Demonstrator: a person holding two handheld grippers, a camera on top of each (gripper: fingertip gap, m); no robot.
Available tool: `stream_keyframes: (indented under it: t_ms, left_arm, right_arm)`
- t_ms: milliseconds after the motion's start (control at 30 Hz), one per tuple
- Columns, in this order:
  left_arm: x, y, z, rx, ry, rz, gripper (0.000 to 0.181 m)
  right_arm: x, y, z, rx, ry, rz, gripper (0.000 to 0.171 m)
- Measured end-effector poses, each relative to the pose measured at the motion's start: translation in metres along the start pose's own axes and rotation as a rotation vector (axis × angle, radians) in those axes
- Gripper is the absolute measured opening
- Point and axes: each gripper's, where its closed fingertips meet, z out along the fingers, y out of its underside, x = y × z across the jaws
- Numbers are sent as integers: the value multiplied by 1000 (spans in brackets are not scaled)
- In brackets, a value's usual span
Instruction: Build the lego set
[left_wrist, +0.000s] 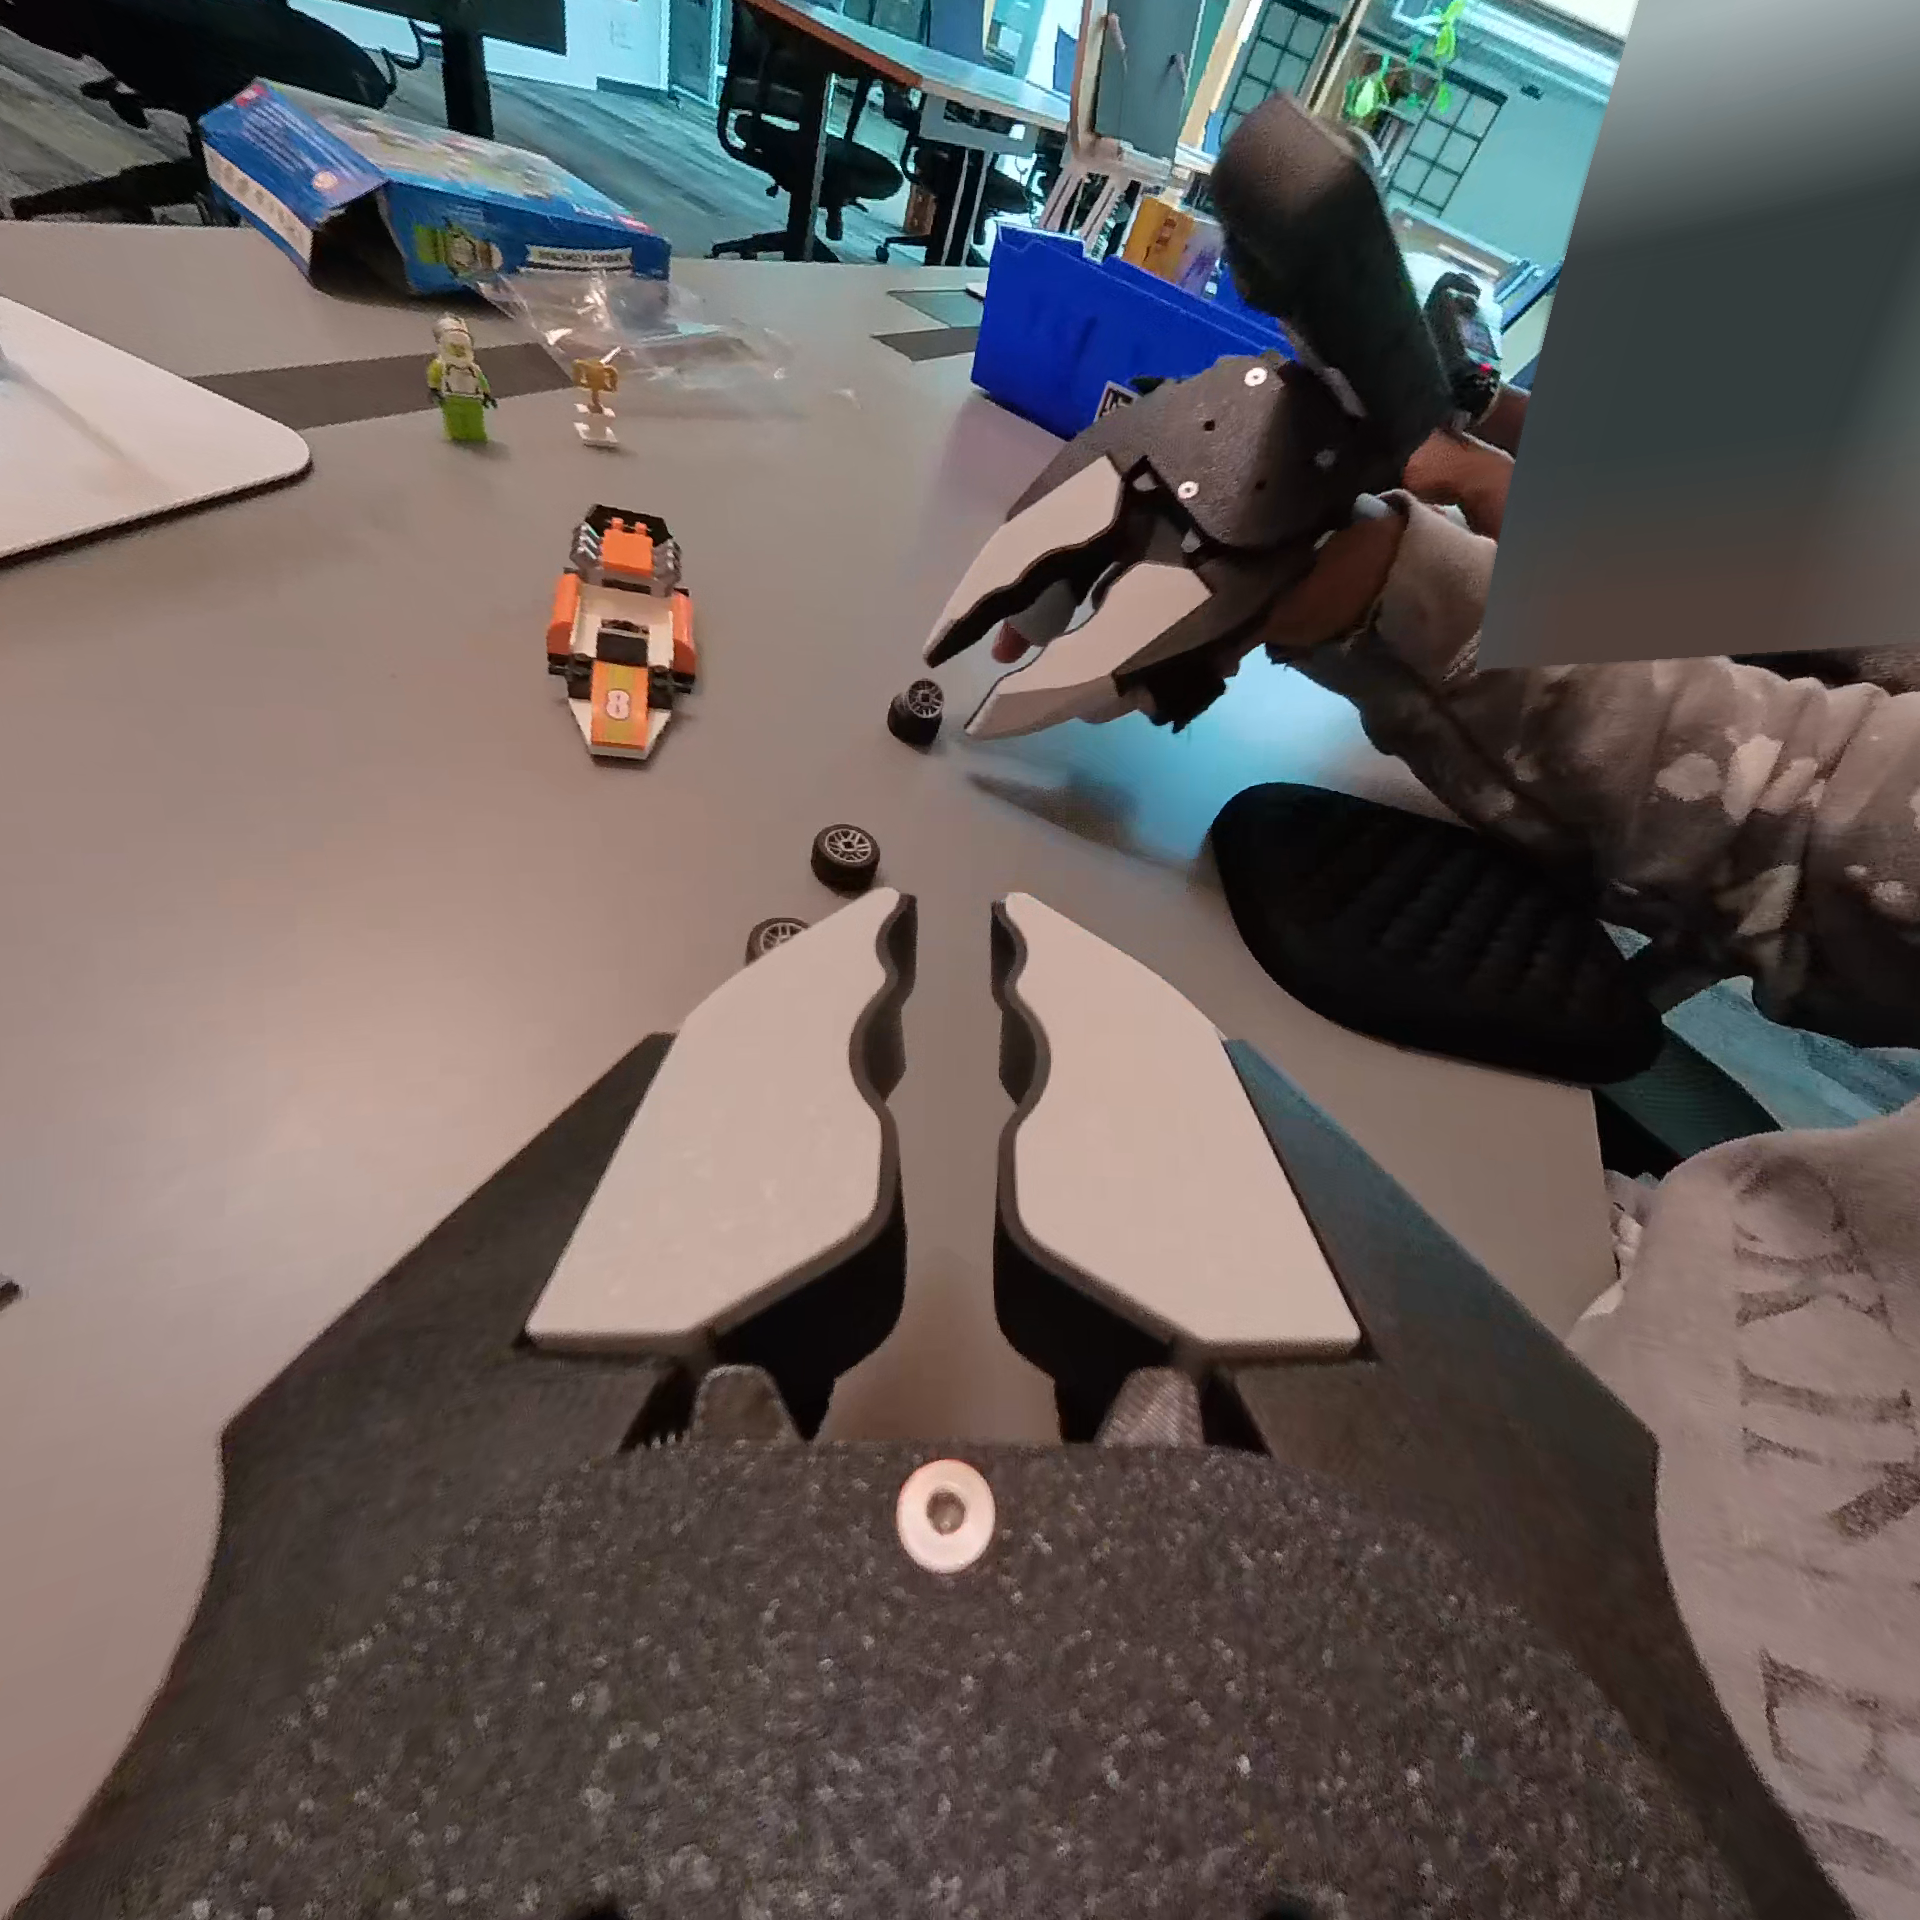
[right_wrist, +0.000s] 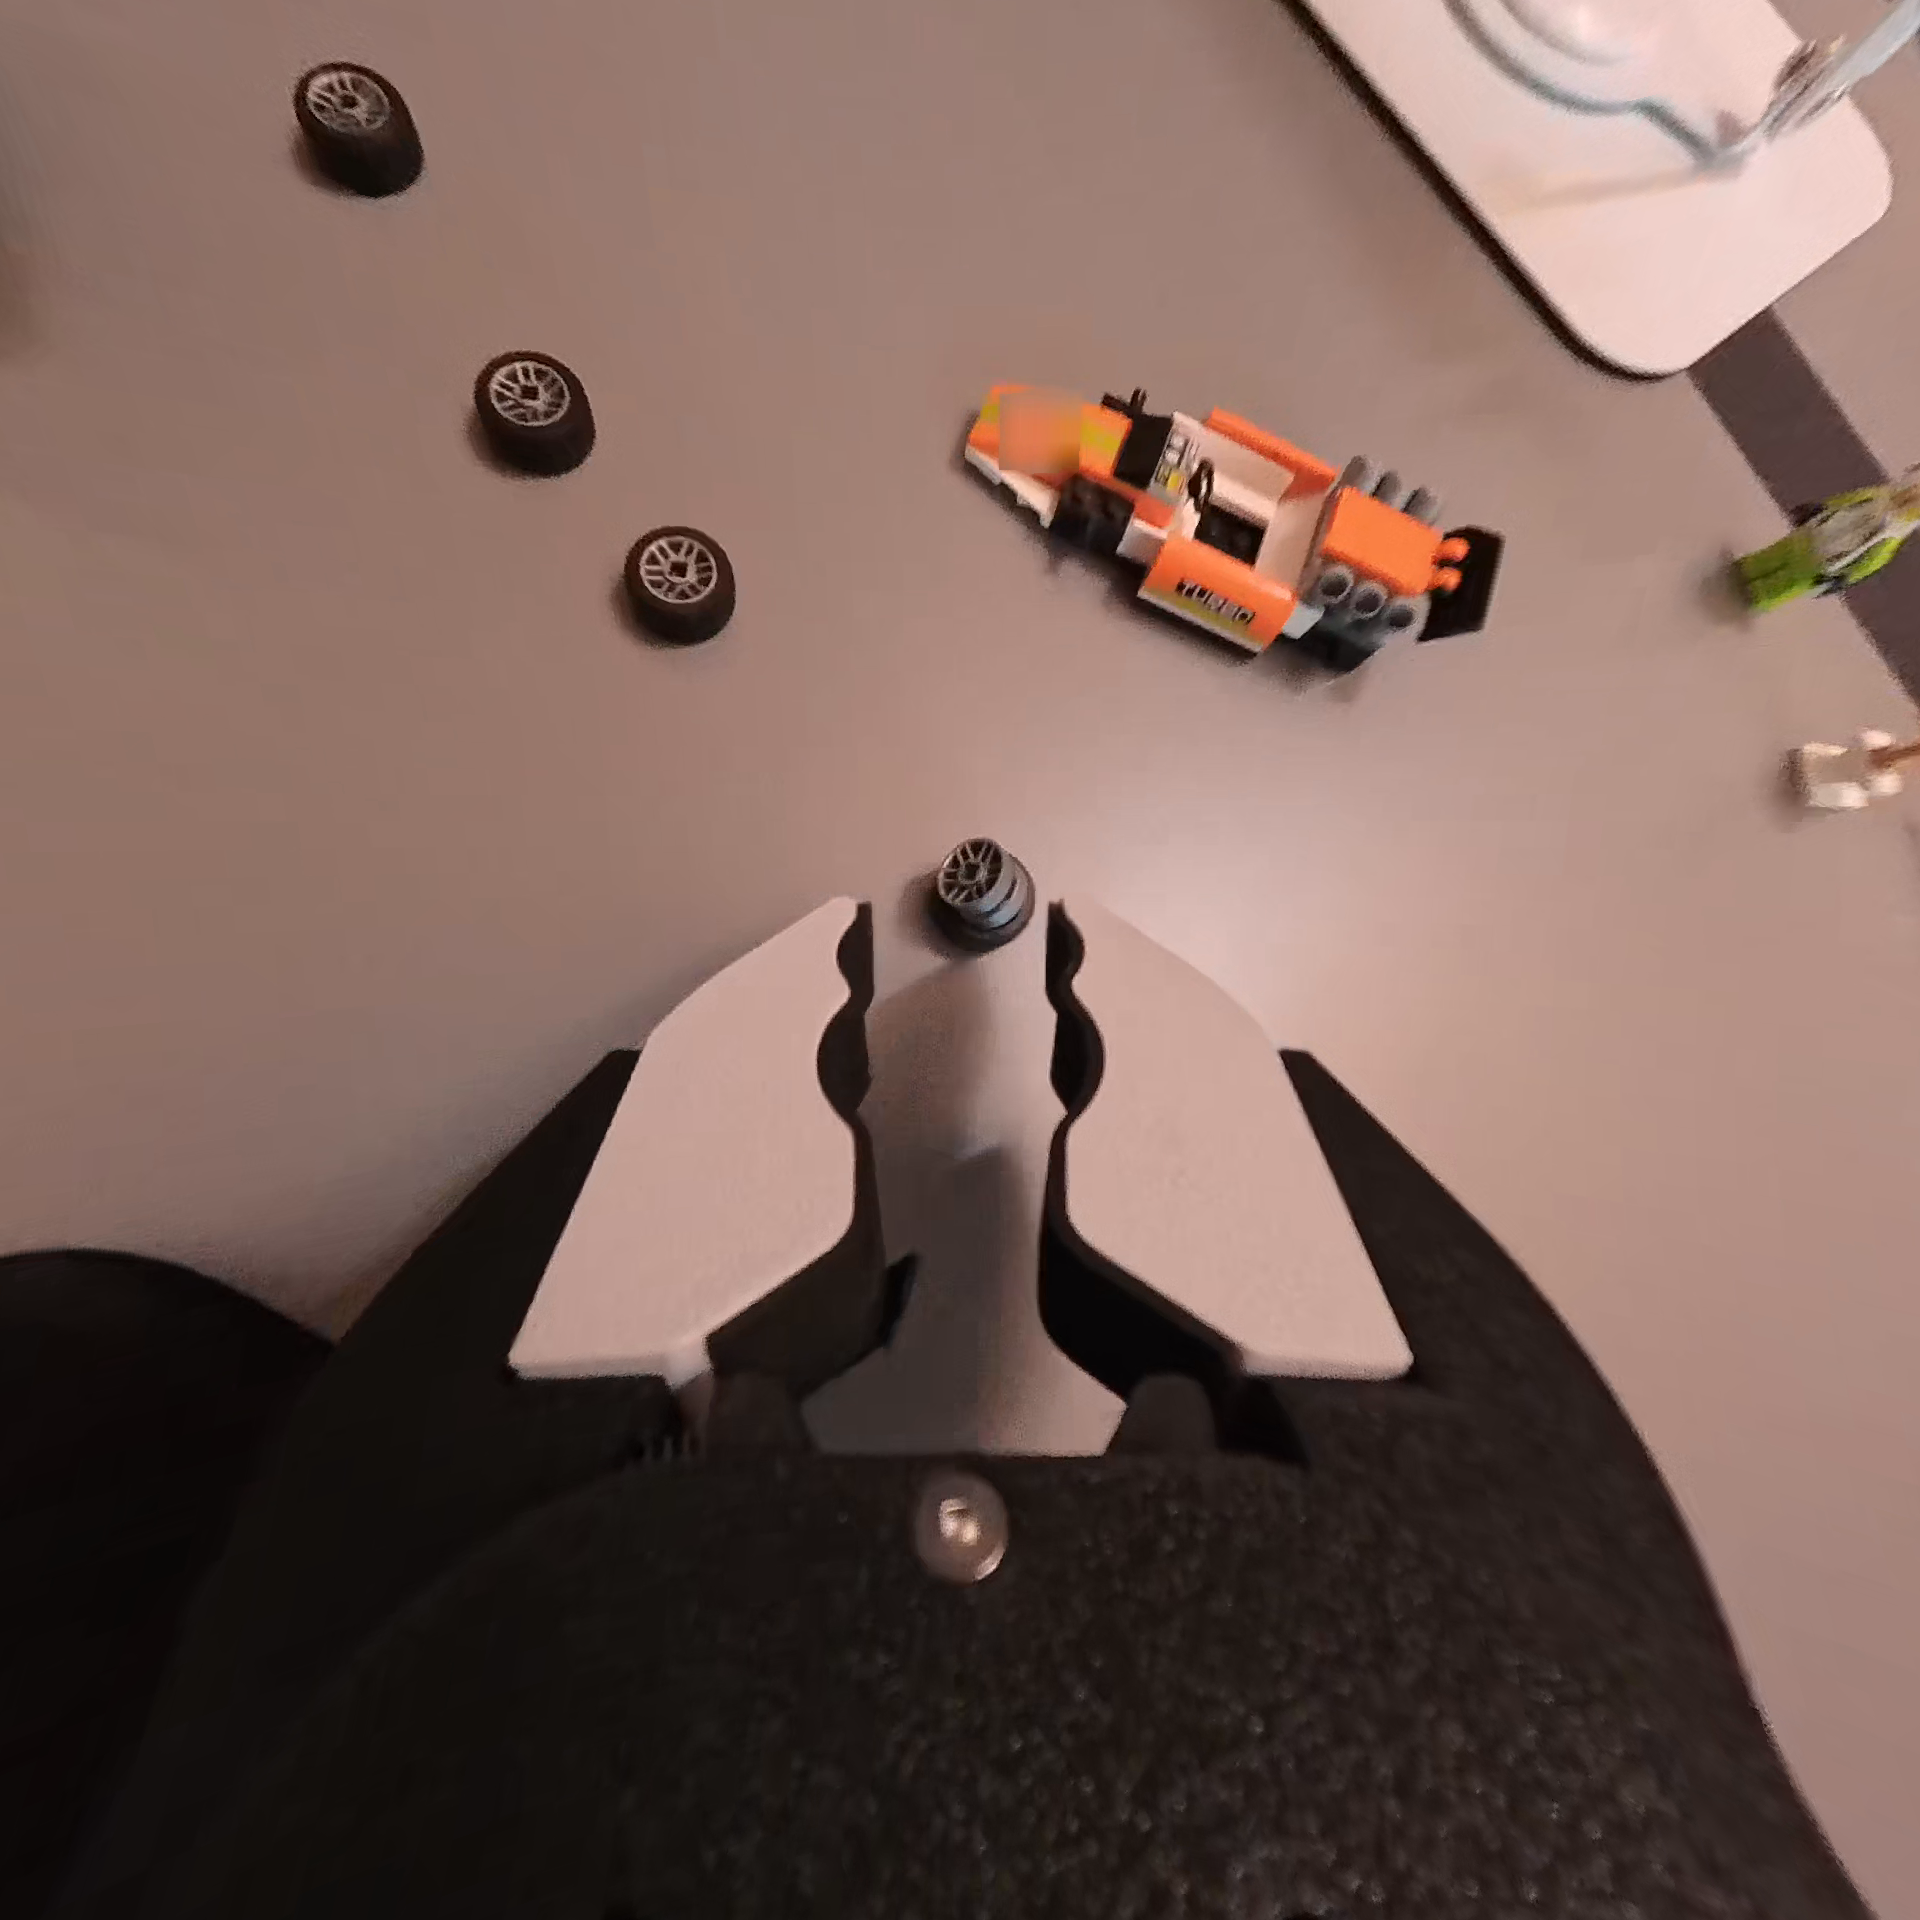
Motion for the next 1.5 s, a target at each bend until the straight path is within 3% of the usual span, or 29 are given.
stream_keyframes:
  t_ms: [333,567,733,867,967,1100,1300,1500]
  left_arm:
    - [0,4,3,-17,22,-13,13]
    - [1,16,9,-72,42,-28,17]
    - [15,20,17,-84,118,-134,27]
    - [28,19,27,-67,202,-352,41]
    - [38,30,31,-120,247,-414,48]
    - [44,32,31,-140,284,-443,43]
    - [47,30,28,-129,339,-498,22]
    - [50,24,24,-107,339,-366,20]
  right_arm:
    - [5,4,16,-35,-31,30,33]
    - [-1,-1,15,-4,-41,-10,21]
    - [-62,-49,-4,199,-156,-168,21]
    - [-110,-68,-6,251,-197,-290,21]
    - [-131,-75,-3,252,-180,-370,21]
    - [-141,-79,-3,257,-169,-415,21]
    - [-145,-82,-8,284,-151,-458,21]
    - [-147,-89,-16,354,-129,-468,20]
